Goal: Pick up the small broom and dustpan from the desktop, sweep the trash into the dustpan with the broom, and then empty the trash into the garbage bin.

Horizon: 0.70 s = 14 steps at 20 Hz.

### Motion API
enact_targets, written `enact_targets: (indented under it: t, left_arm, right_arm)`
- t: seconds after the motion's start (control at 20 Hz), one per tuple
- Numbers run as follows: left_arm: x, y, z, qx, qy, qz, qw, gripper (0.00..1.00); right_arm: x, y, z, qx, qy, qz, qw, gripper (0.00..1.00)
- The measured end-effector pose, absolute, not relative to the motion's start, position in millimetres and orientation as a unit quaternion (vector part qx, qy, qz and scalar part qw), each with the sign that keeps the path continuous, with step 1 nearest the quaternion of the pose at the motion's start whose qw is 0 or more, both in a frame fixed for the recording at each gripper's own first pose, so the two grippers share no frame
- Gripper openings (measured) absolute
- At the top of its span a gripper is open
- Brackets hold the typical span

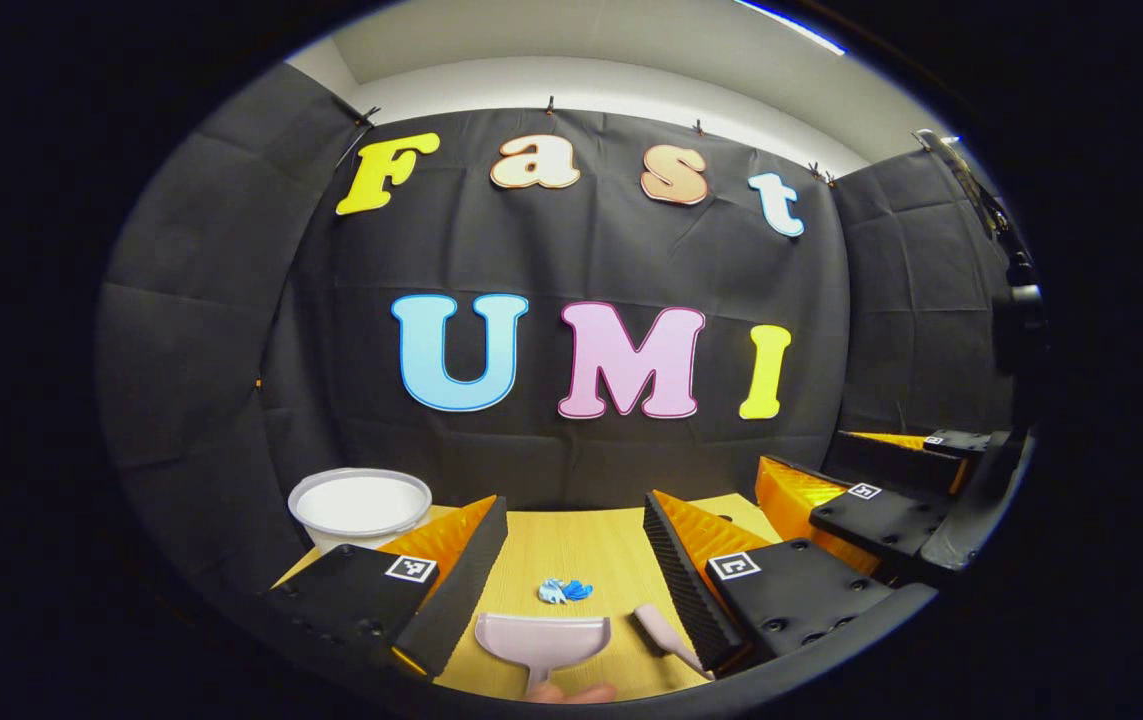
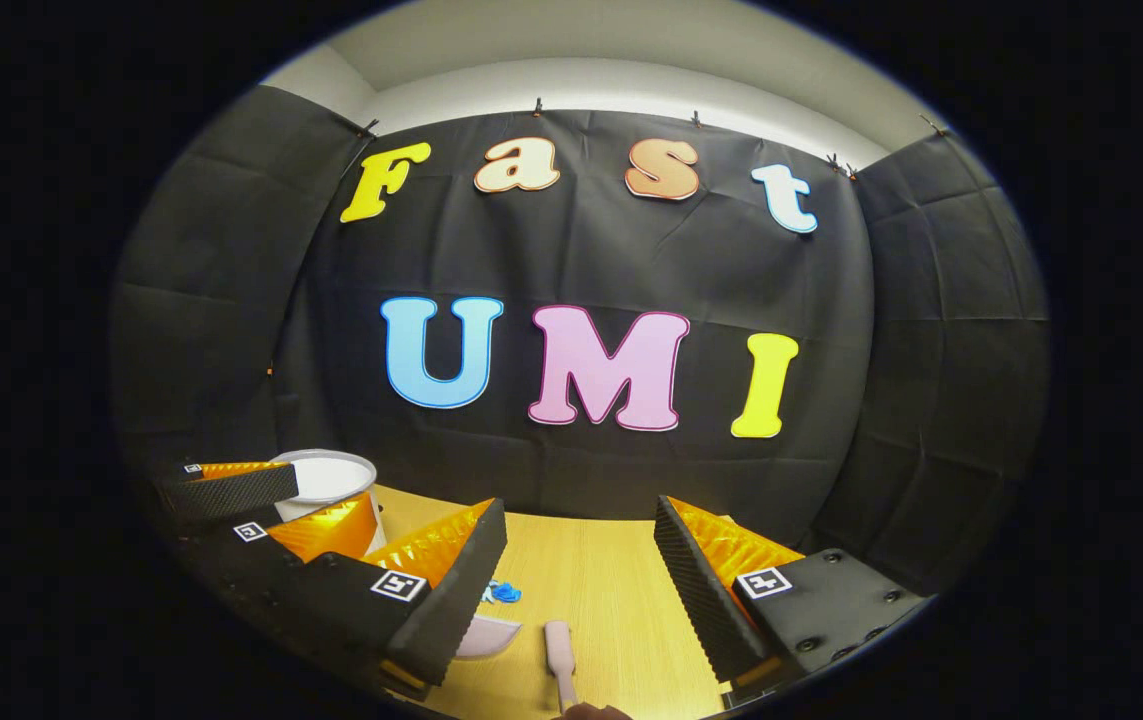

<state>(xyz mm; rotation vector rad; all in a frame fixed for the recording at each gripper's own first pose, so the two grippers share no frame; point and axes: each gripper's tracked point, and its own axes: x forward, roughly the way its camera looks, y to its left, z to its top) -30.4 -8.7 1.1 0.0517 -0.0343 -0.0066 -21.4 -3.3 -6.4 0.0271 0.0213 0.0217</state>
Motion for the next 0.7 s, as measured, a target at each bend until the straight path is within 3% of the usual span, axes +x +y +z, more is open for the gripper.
enact_targets:
  t: [0.1,0.15,0.2,0.7]
  left_arm:
    - [-27.5,-6.0,-5.7,0.030,-0.006,0.003,1.000,0.81]
    - [-26.7,-5.2,-8.1,0.031,0.000,0.004,1.000,0.81]
    - [-26.4,-4.6,-11.3,0.029,0.003,0.004,1.000,0.81]
    - [-24.5,-4.0,-26.4,0.011,0.025,-0.001,1.000,0.81]
  right_arm:
    - [-22.3,-3.5,-7.2,0.014,0.011,0.010,1.000,0.90]
    - [-22.2,-4.0,-7.4,0.013,0.013,0.010,1.000,0.96]
    - [-22.1,-4.3,-8.6,0.012,0.014,0.009,1.000,0.89]
    - [-22.4,-4.5,-19.6,0.017,0.035,0.007,0.999,0.90]
